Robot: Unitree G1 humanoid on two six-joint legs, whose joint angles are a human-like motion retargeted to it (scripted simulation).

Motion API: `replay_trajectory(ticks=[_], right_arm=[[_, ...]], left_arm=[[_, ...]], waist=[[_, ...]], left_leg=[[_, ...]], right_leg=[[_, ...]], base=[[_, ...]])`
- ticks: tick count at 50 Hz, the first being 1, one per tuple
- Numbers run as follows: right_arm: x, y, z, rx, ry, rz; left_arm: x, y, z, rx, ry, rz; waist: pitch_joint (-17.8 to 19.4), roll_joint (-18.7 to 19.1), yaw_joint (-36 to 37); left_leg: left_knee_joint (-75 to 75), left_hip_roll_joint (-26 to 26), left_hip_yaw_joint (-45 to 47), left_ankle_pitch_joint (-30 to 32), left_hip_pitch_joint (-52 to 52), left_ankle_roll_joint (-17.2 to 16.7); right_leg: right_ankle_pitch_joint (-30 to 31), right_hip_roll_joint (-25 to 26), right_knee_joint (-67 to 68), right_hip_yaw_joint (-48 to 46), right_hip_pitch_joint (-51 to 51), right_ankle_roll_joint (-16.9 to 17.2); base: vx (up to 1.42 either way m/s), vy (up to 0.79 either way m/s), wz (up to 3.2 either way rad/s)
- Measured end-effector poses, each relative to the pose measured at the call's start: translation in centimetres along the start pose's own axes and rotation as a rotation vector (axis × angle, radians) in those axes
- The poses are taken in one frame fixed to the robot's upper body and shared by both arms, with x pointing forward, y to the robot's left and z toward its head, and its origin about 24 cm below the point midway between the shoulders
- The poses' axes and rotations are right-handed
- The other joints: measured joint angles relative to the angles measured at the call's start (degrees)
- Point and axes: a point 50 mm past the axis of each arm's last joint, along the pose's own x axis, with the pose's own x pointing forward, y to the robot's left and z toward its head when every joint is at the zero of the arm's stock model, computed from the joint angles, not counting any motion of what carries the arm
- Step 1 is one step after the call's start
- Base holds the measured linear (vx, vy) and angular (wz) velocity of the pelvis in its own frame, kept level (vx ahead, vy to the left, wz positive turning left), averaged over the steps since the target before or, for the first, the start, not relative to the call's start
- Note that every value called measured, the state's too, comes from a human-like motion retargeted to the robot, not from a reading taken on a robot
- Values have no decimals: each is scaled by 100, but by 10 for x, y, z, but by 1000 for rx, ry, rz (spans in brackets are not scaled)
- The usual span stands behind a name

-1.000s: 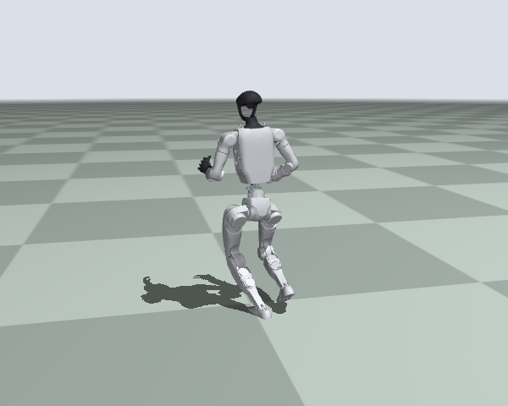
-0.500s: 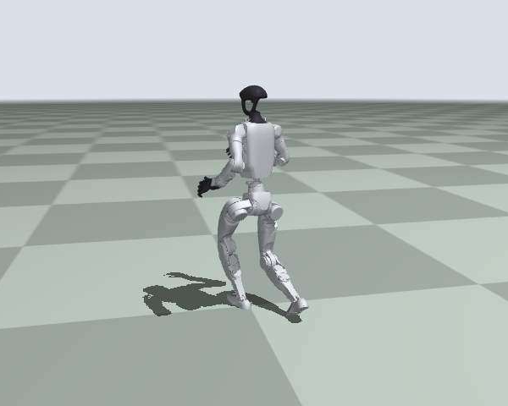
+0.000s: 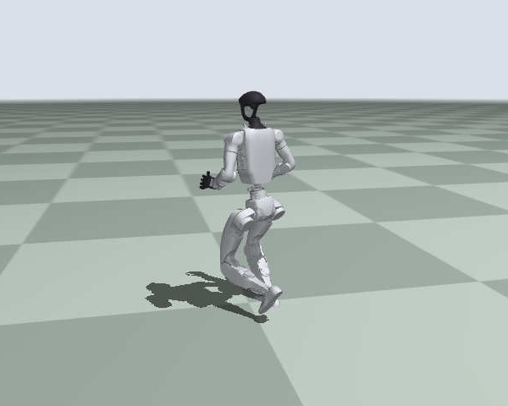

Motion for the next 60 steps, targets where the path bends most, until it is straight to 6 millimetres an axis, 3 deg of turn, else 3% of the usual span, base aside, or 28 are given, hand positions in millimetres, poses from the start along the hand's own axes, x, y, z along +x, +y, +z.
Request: replay_trajectory(ticks=[3, 7, 10, 12, 15, 19, 22, 25, 28, 31, 35, 38, 41, 45, 48, 51, 53, 56, 58, 60], right_arm=[[30, -18, 27, 24, -128, -129], [40, -36, 53, 88, -249, -201], [39, -40, 63, 101, -298, -195], [33, -33, 58, 103, -271, -172], [19, -12, 41, 108, -173, -115], [-4, 22, 10, 127, -19, 27], [-25, 34, -8, 144, 73, 133], [-46, 33, -24, 159, 173, 186], [-63, 27, -36, 164, 253, 186], [-72, 23, -42, 168, 298, 164], [-68, 24, -40, 185, 295, 125], [-40, 19, -27, 176, 202, 62], [5, 5, -3, 150, 50, -38], [44, -19, 35, 166, -139, -165], [51, -28, 52, 211, -218, -181], [47, -25, 56, 230, -238, -137], [41, -16, 51, 229, -214, -88], [21, 5, 32, 217, -108, -7], [6, 20, 15, 196, -13, 46], [-8, 34, -3, 176, 86, 88]], left_arm=[[-46, 9, -36, -1, 197, -31], [-104, 33, -57, -2, 358, -47], [-125, 46, -59, -18, 413, -2], [-124, 47, -57, -11, 398, 21], [-96, 47, -45, 30, 288, 89], [-22, 39, -11, 20, 46, 200], [19, 35, 25, -35, -129, 222], [45, 31, 60, -85, -294, 199], [56, 29, 88, -102, -424, 161], [57, 25, 99, -115, -478, 132], [45, 12, 73, -146, -355, 89], [24, 1, 31, -148, -141, 64], [-7, -1, -14, -138, 94, 50], [-67, 15, -56, -141, 335, 40], [-106, 32, -70, -150, 441, 40], [-132, 42, -76, -164, 514, 62], [-137, 42, -77, -179, 532, 85], [-130, 34, -73, -184, 501, 95], [-108, 30, -67, -173, 436, 115], [-69, 28, -57, -156, 337, 152]], waist=[[-47, -295, 351], [-225, -736, 623], [-377, -1017, 549], [-405, -1075, 460], [-349, -1246, 178], [-260, -1173, -411], [-315, -832, -821], [-355, -438, -1075], [-384, -84, -1117], [-385, 142, -1020], [-336, 237, -748], [-185, 199, -392], [-116, 47, 7], [-211, -321, 452], [-299, -695, 604], [-492, -1003, 534], [-574, -1146, 383], [-599, -1195, 126], [-566, -1200, -82], [-455, -1175, -303]], left_leg=[[-402, -302, 128, -402, -1173, 294], [-2662, -1078, 380, -497, -1980, 175], [-4171, -1805, 403, -467, -2144, 113], [-3766, -2008, 429, -585, -2229, 294], [-3094, -2293, 489, -901, -1976, 650], [-3279, -2304, 355, -1279, -991, 633], [-3824, -1999, 157, -1248, -109, 302], [-4245, -1570, 16, -1062, 634, -78], [-4253, -1060, 14, -880, 1162, -345], [-3665, -671, -24, -768, 1448, -485], [-2179, -379, -115, -329, 1445, -592], [-782, -117, -74, -139, 931, -458], [164, 13, -28, -435, -222, -22], [-372, -321, 158, -771, -1711, 323], [-2119, -893, 421, -814, -2140, 274], [-3976, -1612, 514, -644, -2222, 106], [-4488, -2007, 544, -568, -2138, 126], [-3669, -2242, 602, -827, -2093, 397], [-3095, -2325, 591, -1282, -1896, 661], [-2807, -2336, 525, -1804, -1531, 857]], right_leg=[[52, -237, -406, 212, 795, 373], [891, -746, -839, 422, 1838, 1172], [1458, -1225, -591, 477, 2278, 1566], [1662, -1447, 114, 485, 2368, 1623], [1981, -1941, 1430, 539, 2162, 1571], [1536, -2195, 2349, 654, 903, 1081], [1201, -1850, 1890, 531, -79, 920], [1076, -1306, 634, 311, -701, 973], [1021, -610, -894, 168, -988, 1110], [973, -106, -1407, 114, -1066, 1075], [778, 198, -558, 61, -950, 648], [223, 269, 112, 84, -646, 213], [-224, 174, 225, 189, -233, 85], [-89, -129, -319, 462, 695, 532], [629, -554, -769, 648, 1553, 1180], [1561, -1033, -739, 718, 2016, 1746], [1992, -1345, -292, 737, 2119, 1945], [2066, -1774, 924, 632, 2006, 1858], [1783, -2057, 1784, 602, 1696, 1623], [1321, -2217, 2456, 673, 1127, 1296]], base=[[3, 0, 67], [7, 5, 66], [1, 6, 71], [-4, 4, 55], [-3, 5, 39], [-1, 1, 5], [0, 0, 0], [3, -4, -3], [2, -6, -16], [-3, -6, -16], [-4, -4, -1], [-3, -3, 23], [-4, -4, 59], [2, 0, 74], [8, 5, 84], [4, 7, 89], [-2, 6, 83], [-6, 4, 53], [-4, 4, 31], [-3, 1, 11]])
